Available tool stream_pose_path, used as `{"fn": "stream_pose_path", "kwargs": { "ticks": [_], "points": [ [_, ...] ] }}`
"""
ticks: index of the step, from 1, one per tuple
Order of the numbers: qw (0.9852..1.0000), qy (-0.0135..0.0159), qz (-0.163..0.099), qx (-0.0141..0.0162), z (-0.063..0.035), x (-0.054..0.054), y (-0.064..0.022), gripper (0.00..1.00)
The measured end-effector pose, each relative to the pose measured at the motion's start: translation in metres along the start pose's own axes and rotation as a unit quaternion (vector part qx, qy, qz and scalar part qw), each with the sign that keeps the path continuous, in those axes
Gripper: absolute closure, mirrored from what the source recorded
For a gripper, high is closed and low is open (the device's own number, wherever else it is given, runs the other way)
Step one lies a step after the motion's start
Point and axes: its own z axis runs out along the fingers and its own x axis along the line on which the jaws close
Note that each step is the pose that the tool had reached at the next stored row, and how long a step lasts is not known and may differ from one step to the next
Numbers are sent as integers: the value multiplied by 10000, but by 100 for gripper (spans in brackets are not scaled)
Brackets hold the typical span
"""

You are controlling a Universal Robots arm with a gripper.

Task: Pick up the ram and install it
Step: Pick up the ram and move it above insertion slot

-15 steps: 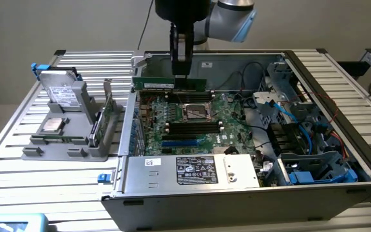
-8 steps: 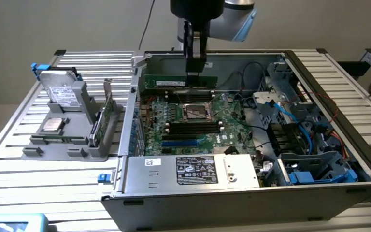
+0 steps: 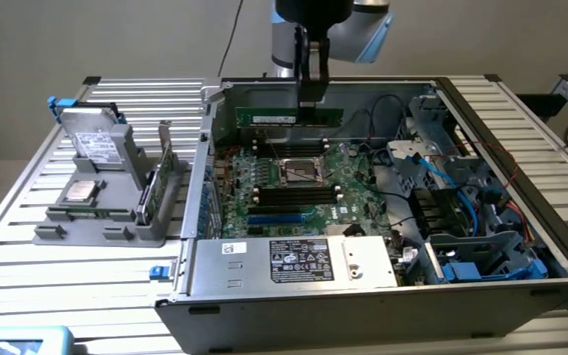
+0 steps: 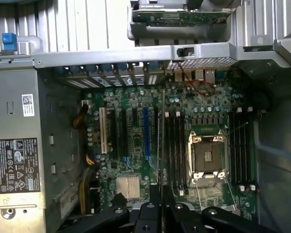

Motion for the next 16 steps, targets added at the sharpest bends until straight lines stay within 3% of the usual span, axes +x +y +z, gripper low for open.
{"fn": "stream_pose_path", "kwargs": {
  "ticks": [7,16],
  "points": [
    [10000,-19,-1,87,23,-154,-56,86],
    [9999,-56,-5,99,76,-260,-91,86]
  ]
}}
